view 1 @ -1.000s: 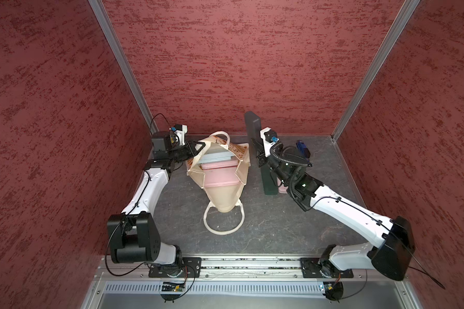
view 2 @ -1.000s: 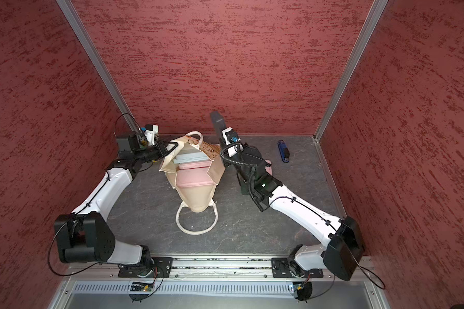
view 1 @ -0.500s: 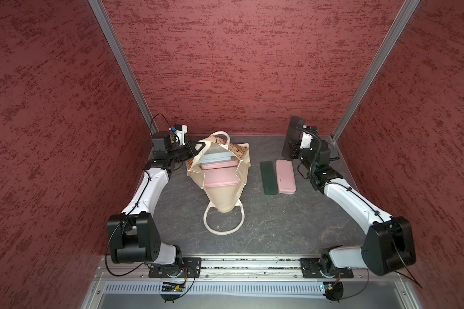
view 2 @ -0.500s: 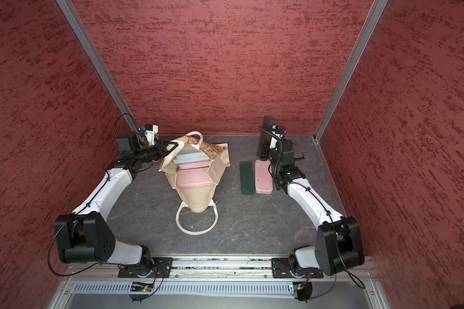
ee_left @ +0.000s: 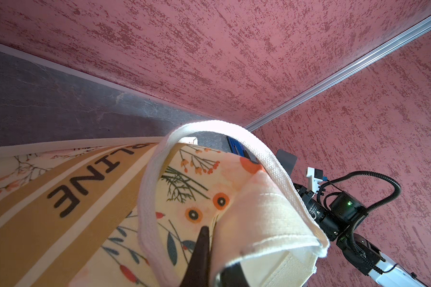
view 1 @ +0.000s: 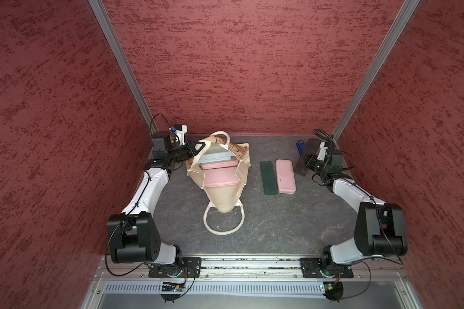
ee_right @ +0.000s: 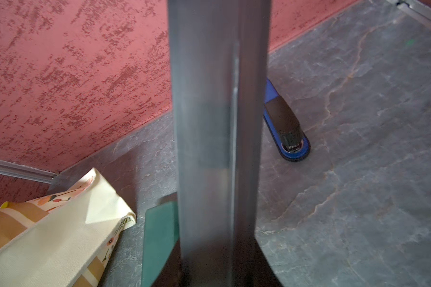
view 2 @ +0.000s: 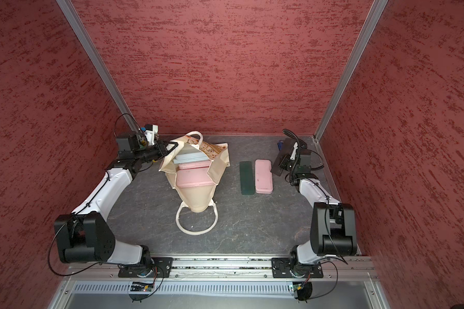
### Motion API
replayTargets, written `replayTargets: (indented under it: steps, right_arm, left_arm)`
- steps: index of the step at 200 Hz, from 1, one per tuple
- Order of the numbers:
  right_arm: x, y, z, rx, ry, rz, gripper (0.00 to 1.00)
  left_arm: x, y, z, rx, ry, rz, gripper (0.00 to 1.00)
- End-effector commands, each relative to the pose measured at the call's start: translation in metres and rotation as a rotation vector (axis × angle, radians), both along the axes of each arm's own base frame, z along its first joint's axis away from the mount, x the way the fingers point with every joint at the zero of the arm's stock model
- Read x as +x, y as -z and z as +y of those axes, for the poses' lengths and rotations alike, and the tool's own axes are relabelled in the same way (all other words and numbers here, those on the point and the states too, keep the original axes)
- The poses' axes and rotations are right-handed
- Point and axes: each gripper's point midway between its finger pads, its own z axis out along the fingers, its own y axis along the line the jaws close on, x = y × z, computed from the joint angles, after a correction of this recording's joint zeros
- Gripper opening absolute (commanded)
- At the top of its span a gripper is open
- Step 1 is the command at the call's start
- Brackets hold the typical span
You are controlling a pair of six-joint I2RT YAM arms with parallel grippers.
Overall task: Take out the pencil case from the canvas bag
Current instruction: Place the pencil case at the center of the board.
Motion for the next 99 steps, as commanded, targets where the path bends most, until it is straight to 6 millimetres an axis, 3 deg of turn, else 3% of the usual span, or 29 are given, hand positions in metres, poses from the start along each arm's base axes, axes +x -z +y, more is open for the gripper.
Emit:
replayTargets:
  steps: [1,51,99]
  right_arm:
    - [0.000,0.004,-0.006,0.030,-0.038,0.021,0.03]
    - [-0.012,0.038,-0.031,0.002,-0.048,0.145,0.04]
    - [-0.016,0.067,-0.034,0.054,-0.100,0.228,0.08]
  left_arm:
    - [0.001,0.002,0.007,-0.006,-0.022,0.011,0.03]
    - [0.004,0.011,0.006,-0.016,-0.020,0.034,0.03]
    - [0.006,0.014,0.007,-0.019,-0.021,0.042,0.03]
